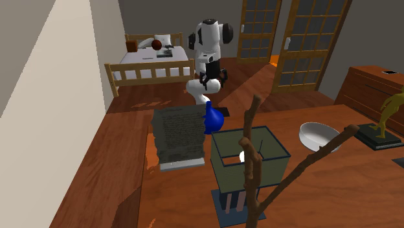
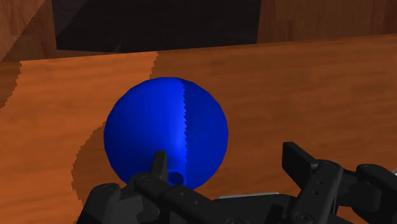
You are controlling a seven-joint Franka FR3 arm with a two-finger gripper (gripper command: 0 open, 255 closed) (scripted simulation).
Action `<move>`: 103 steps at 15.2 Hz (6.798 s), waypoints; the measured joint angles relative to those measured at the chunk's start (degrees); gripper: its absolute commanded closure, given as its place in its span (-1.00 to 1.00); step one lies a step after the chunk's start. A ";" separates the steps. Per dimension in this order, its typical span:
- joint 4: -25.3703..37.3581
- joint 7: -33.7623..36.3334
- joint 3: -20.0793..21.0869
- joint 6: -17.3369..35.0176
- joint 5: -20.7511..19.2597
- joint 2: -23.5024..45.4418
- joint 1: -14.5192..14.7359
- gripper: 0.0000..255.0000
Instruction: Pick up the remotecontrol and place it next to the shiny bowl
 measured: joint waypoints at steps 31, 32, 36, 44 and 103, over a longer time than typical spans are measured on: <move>18.80 125.39 60.99 12.40 -67.46 64.78 -39.66 -1.00; 21.59 128.13 58.45 9.65 -69.81 67.77 -36.78 -1.00; 25.78 133.11 53.84 5.76 -73.82 72.36 -33.12 -1.00; 24.85 134.19 51.85 8.12 -76.50 74.19 -34.15 -1.00; 35.24 131.78 61.69 -11.96 -62.43 64.79 -23.72 1.00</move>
